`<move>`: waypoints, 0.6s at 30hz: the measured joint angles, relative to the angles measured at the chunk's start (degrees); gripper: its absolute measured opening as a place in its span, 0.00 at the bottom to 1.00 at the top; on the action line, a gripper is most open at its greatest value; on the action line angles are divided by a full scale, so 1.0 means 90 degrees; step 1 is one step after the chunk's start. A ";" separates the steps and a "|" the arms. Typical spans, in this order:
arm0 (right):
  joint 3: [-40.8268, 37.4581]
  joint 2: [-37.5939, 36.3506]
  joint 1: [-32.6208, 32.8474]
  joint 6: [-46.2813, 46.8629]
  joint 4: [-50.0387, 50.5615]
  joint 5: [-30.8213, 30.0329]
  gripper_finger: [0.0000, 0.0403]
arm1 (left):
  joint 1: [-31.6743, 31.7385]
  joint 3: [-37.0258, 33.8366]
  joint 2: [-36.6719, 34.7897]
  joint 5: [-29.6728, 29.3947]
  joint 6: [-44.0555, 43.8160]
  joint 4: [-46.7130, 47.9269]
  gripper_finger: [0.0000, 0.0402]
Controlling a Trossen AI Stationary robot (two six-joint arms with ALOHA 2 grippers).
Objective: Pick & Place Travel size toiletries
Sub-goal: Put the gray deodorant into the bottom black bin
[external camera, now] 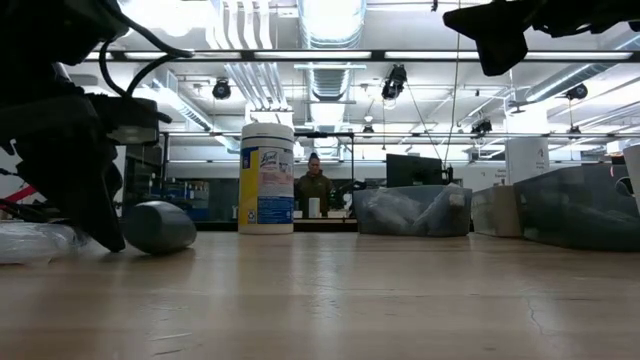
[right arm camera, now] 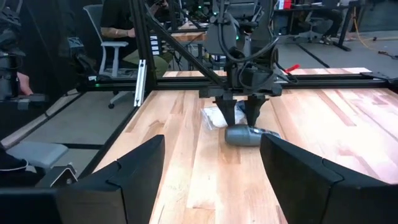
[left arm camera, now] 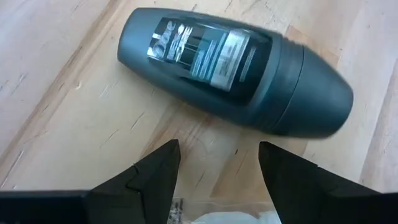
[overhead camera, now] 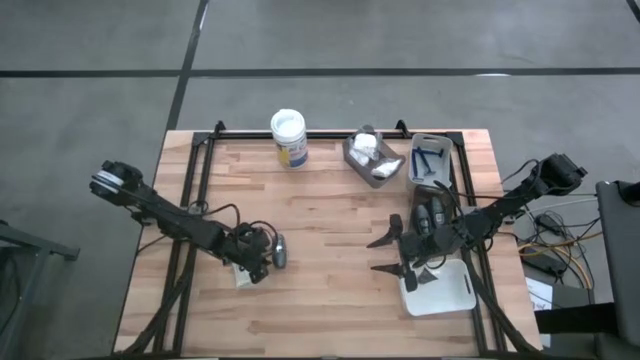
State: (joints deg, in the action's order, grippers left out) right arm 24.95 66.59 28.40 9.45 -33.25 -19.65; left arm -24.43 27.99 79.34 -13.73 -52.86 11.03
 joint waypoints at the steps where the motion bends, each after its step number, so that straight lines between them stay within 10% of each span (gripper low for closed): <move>1: 0.0000 0.0000 0.0000 -0.0002 -0.0001 -0.0001 0.65 | 0.0000 0.0000 0.0032 -0.0020 0.0000 0.0000 0.57; 18: 0.0000 0.0000 0.0005 -0.0113 0.0002 0.0001 0.59 | 0.0063 0.0156 -0.0033 -0.0244 0.1468 0.0041 0.57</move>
State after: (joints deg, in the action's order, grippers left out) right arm 24.95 66.59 28.45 8.44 -33.23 -19.64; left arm -23.86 29.39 79.05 -15.93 -39.64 11.40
